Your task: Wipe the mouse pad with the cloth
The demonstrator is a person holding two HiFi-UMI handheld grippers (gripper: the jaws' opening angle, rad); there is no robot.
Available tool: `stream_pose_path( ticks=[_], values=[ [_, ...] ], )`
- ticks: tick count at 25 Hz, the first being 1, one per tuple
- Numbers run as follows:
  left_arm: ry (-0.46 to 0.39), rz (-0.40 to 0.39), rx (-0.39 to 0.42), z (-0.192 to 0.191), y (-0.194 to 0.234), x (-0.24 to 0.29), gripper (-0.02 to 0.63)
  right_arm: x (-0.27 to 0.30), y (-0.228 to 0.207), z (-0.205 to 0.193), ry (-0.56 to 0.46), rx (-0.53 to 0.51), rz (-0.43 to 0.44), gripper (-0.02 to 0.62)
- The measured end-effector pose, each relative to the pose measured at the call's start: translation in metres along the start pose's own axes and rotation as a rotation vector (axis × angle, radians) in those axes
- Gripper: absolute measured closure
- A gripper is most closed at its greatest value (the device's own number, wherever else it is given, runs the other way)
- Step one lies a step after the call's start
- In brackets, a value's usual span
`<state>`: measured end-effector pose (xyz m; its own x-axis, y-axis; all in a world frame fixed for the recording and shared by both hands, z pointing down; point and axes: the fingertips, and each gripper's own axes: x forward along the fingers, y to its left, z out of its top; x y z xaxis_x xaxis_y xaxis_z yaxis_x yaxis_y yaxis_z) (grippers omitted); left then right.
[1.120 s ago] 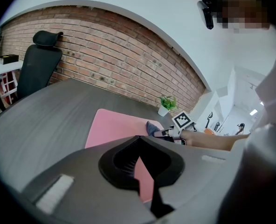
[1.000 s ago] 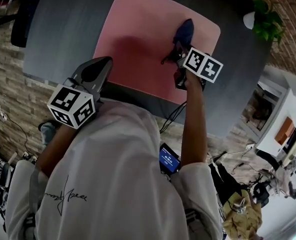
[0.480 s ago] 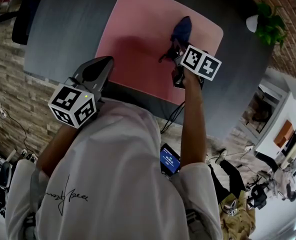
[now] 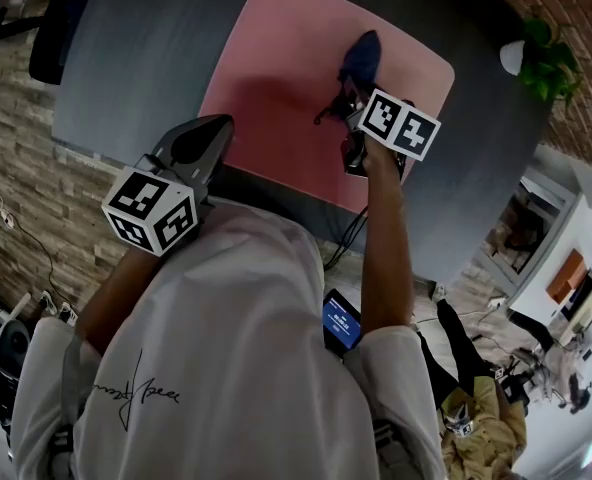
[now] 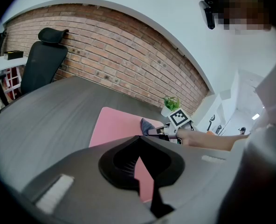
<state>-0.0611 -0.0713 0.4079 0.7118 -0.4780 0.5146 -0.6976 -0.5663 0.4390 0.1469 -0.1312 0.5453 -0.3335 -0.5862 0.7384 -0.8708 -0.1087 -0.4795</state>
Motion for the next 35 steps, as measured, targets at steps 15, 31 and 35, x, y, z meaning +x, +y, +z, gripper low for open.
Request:
stream_pose_path(
  ticks=[15,31,35],
  values=[
    [-0.005,0.012,-0.02,0.002,0.018,-0.009,0.594,0.018,0.027,0.003,0.018,-0.025,0.018,0.503],
    [-0.032,0.008,-0.025,0.014,0.032,-0.014,0.594,0.031,0.059,-0.007,0.052,-0.056,0.052,0.503],
    [-0.035,-0.004,-0.01,0.014,0.03,-0.017,0.594,0.027,0.068,-0.018,0.072,-0.07,0.072,0.503]
  ],
)
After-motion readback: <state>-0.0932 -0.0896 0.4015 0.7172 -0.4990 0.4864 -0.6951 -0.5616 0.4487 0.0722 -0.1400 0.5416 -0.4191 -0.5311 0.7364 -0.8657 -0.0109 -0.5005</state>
